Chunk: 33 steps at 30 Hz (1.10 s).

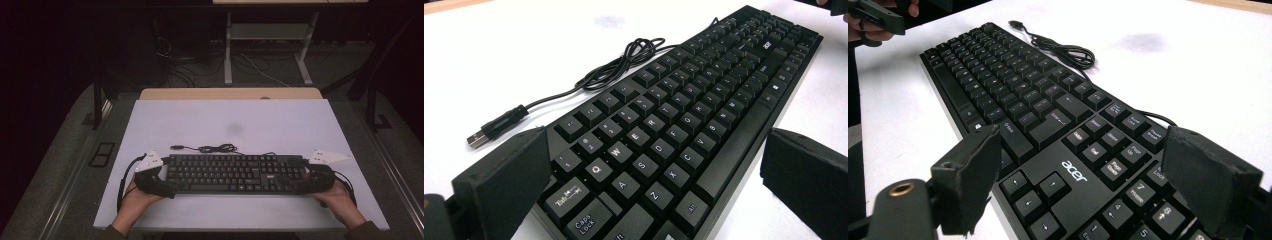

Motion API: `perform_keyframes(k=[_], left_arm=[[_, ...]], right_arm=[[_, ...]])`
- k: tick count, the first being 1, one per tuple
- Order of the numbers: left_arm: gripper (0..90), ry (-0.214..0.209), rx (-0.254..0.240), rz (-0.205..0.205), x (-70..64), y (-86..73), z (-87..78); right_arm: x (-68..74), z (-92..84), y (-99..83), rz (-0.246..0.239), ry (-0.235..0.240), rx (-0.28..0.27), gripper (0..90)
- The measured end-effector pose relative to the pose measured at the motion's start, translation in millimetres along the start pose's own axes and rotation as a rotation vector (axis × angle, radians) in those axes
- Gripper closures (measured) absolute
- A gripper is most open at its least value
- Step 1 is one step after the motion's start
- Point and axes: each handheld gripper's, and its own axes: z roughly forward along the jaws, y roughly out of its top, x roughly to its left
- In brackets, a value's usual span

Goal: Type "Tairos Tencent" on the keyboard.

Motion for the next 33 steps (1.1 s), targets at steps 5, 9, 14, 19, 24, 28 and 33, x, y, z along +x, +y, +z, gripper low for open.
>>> perform_keyframes(k=[5, 9, 14, 19, 24, 28, 33], left_arm=[[0.0, -0.002, 0.003, 0.002, 0.1, -0.1, 0.4], [0.0, -0.002, 0.006, 0.003, -0.2, -0.5, 0.8], [0.0, -0.002, 0.006, 0.003, -0.2, -0.4, 0.7], [0.0, 0.0, 0.007, 0.001, -0.3, -0.8, 0.7], [0.0, 0.0, 0.006, 0.001, -0.3, -0.7, 0.9], [0.0, 0.0, 0.008, 0.0, -0.9, -1.1, 1.5], [0.0, 0.001, 0.006, -0.003, -1.0, -0.8, 1.4]], right_arm=[[1.3, 3.7, 2.8, 0.004, 0.004, 0.004, 15.8], [1.6, 5.2, 4.7, 0.01, 0.008, 0.007, 14.9], [1.0, 7.1, 8.4, 0.031, 0.014, 0.016, 13.6], [3.2, 11.3, 10.7, 0.026, 0.022, 0.019, 13.6], [5.2, 17.3, 13.7, 0.014, 0.031, 0.019, 13.6], [5.5, 18.9, 14.4, 0.013, 0.029, 0.02, 13.6], [5.8, 22.5, 17.3, 0.014, 0.036, 0.016, 13.6]])
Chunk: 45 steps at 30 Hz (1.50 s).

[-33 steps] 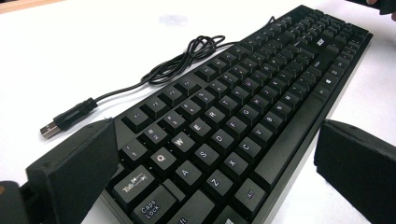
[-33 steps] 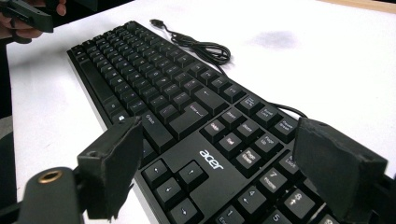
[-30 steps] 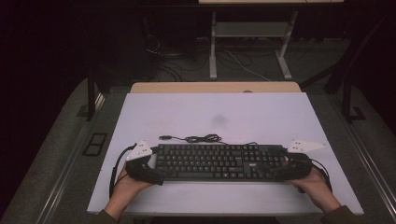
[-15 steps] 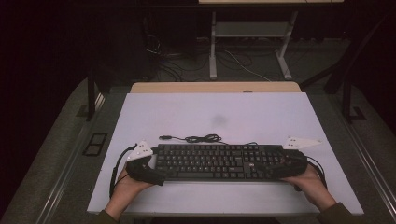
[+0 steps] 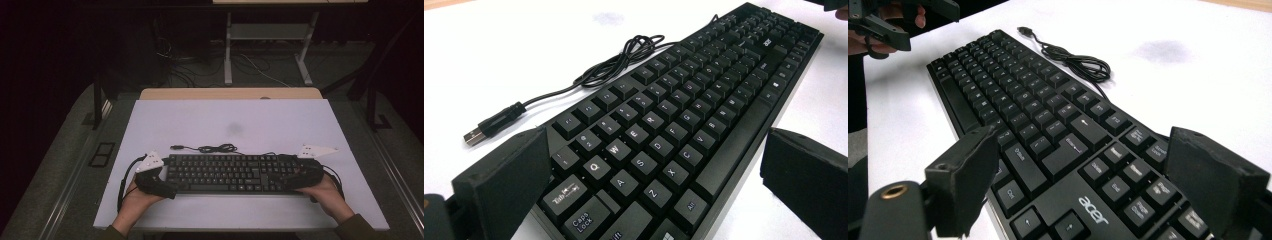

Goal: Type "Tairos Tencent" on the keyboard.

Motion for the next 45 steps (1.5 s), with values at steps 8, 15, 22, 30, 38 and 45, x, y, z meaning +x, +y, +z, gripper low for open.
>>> perform_keyframes(k=[8, 15, 22, 30, 38, 45], left_arm=[[0.0, -0.001, 0.0, 0.002, -0.3, -0.1, -0.2], [0.0, -0.007, 0.003, 0.006, -0.5, 0.0, 0.2], [0.0, -0.006, 0.002, 0.005, -1.0, 0.0, 0.6], [0.0, -0.007, 0.001, 0.007, -1.1, 0.3, 0.5], [0.0, -0.007, 0.002, 0.01, -1.3, 0.4, 0.4], [0.0, -0.008, 0.002, 0.009, -1.4, 0.4, 0.3]], right_arm=[[2.9, 7.2, 4.4, -0.01, 0.01, -0.002, 13.6], [5.3, 13.1, 7.1, -0.02, 0.017, -0.004, 13.7], [7.8, 18.3, 10.5, -0.019, 0.029, 0.012, 13.7], [8.7, 24.0, 12.9, -0.025, 0.028, 0.016, 13.7], [10.5, 30.5, 14.6, -0.027, 0.044, 0.02, 13.8], [11.1, 35.9, 17.0, -0.035, 0.053, 0.01, 13.8]])
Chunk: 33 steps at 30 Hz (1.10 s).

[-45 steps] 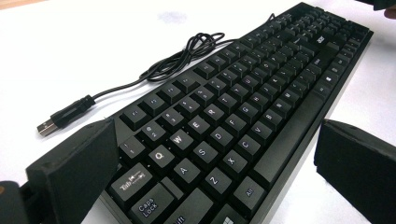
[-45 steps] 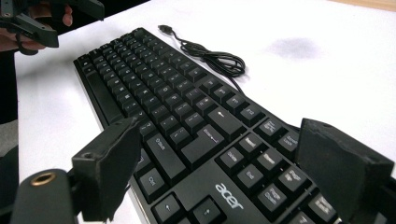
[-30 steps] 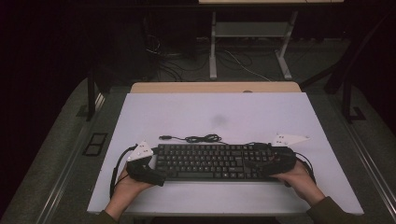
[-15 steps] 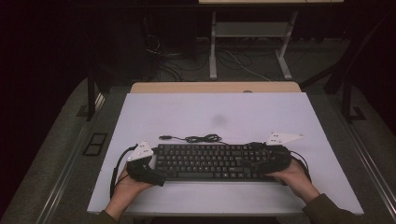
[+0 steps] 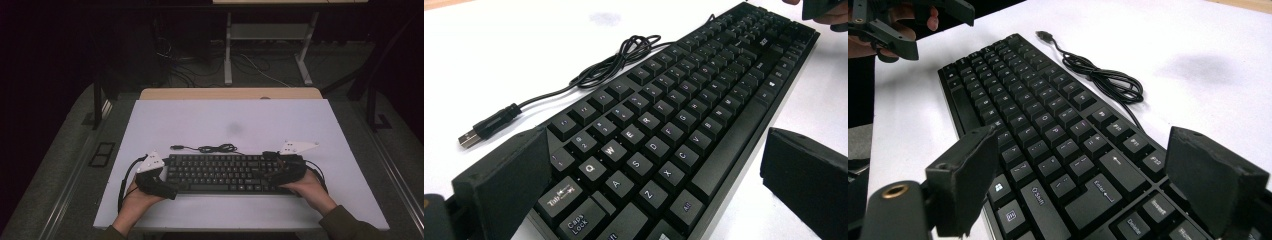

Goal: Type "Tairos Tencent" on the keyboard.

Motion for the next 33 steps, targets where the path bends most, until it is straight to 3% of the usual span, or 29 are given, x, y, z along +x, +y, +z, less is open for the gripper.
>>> perform_keyframes(k=[26, 31, 33], left_arm=[[0.0, -0.005, 0.0, -0.001, -0.3, -0.4, 1.1], [0.0, -0.004, 0.001, -0.002, -0.1, -0.6, 1.5], [0.0, -0.005, 0.004, 0.0, 0.0, -0.7, 1.7]], right_arm=[[5.5, 21.7, 10.2, -0.023, 0.032, 0.043, 14.5], [7.1, 24.2, 10.2, -0.024, 0.045, 0.053, 20.7], [7.5, 24.1, 9.4, -0.031, 0.054, 0.064, 28.0]])
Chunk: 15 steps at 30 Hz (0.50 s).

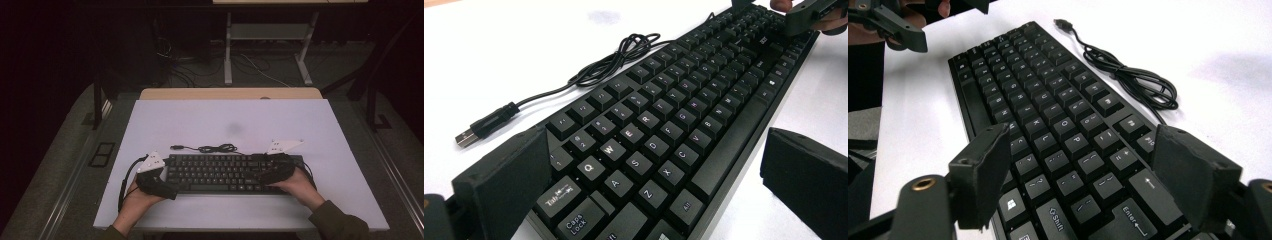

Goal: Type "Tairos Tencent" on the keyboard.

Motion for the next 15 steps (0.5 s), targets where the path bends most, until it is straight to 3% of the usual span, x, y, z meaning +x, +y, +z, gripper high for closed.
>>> perform_keyframes(k=[3, 4, 6, 8, 15], left_arm=[[0.0, 0.001, 0.001, 0.001, -0.3, 0.0, 0.2], [0.0, 0.001, 0.002, 0.001, -0.3, 0.1, 0.2], [0.0, 0.001, 0.001, 0.001, -0.2, 0.1, 0.1], [0.0, 0.001, 0.002, 0.001, 0.0, 0.0, 0.1], [0.0, 0.0, -0.001, 0.001, -0.1, 0.1, 0.0]], right_arm=[[0.4, -0.2, -0.4, -0.005, 0.004, 0.002, 34.0], [0.9, -0.3, -0.8, -0.012, 0.012, 0.007, 42.1], [1.1, -0.5, -1.0, -0.021, 0.019, 0.013, 49.5], [1.5, -0.5, -1.1, -0.024, 0.023, 0.016, 52.6], [2.4, -1.4, -2.2, -0.044, 0.037, 0.039, 78.0]])
